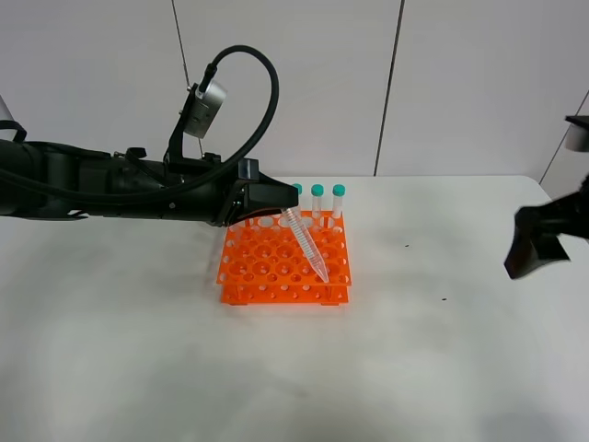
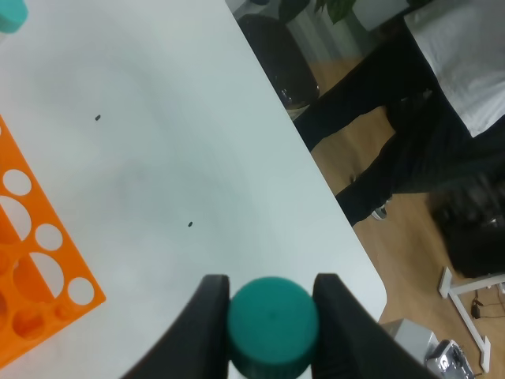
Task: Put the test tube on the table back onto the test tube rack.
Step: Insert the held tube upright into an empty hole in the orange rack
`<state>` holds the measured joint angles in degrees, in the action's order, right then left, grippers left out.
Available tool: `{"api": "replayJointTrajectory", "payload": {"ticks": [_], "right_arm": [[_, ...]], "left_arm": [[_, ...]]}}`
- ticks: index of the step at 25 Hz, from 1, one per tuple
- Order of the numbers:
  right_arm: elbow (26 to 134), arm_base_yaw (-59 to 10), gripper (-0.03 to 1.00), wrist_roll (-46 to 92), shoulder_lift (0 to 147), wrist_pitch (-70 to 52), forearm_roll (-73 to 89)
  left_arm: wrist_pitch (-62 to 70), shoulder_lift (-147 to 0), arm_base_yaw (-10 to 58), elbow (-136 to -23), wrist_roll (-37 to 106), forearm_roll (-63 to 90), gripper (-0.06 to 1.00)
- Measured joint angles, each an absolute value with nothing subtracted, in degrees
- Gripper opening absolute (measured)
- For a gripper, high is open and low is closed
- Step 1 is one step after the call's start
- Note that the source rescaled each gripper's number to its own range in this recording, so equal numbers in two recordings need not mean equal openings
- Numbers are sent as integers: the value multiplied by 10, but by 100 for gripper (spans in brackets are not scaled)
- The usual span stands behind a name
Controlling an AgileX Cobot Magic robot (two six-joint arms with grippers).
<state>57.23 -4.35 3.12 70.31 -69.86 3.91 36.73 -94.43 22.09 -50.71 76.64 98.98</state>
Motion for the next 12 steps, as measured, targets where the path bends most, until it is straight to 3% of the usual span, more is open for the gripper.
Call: {"api": "replayJointTrajectory", "payload": {"ticks": [7,12], "right_arm": [[387,-44,100,30,398,-680,39],[321,-44,100,28,187,-651,40]], "left_arm": [[367,-944,221,-507,766,990,0],[367,-944,221,-507,766,990,0]]}}
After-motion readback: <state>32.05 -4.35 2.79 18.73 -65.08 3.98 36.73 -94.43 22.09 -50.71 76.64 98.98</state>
